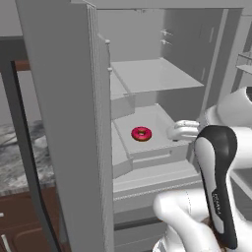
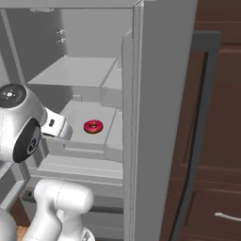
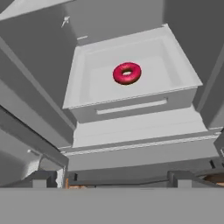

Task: Take the donuts from the fridge and place them on the empty tray on the dining counter.

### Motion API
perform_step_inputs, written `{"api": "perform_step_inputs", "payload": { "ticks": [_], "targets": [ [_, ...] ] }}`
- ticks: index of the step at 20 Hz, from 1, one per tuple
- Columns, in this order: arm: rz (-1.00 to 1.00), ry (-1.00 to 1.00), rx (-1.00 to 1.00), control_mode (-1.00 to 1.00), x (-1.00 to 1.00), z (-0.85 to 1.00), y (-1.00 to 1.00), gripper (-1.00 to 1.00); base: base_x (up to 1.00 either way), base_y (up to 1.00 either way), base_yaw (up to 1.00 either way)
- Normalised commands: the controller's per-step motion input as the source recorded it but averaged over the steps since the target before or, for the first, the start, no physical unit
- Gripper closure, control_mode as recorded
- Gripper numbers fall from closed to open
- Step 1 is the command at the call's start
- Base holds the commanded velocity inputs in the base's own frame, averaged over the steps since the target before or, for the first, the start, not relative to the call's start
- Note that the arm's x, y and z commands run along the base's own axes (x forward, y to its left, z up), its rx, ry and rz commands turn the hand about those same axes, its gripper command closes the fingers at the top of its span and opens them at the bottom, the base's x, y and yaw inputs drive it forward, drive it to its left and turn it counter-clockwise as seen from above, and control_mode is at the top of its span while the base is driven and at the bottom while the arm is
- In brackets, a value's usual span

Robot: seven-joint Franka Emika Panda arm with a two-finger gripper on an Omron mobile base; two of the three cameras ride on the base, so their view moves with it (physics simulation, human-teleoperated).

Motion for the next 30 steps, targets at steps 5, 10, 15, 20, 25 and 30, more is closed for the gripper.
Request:
{"api": "perform_step_inputs", "payload": {
  "ticks": [5, 10, 15, 20, 25, 30],
  "targets": [
    [0.0, 0.03, -0.05, -1.0, 0.53, -0.39, -0.11, -1.0, 0.0, 0.0, 0.0],
    [0.02, -0.28, -0.24, -1.0, 0.42, -0.75, -0.04, -1.0, 0.0, 0.0, 0.0],
    [0.01, -0.02, -0.05, -1.0, 0.73, -0.14, 0.0, -1.0, 0.0, 0.0, 0.0],
    [0.01, 0.14, 0.0, -1.0, 0.63, 0.0, 0.0, -1.0, 0.0, 0.0, 0.0],
    [0.02, 0.03, -0.03, -1.0, 0.53, -0.22, 0.25, -1.0, 0.0, 0.0, 0.0],
    [0.07, -0.01, -0.07, -1.0, 0.56, -0.46, 0.3, -1.0, 0.0, 0.0, 0.0]
  ]
}}
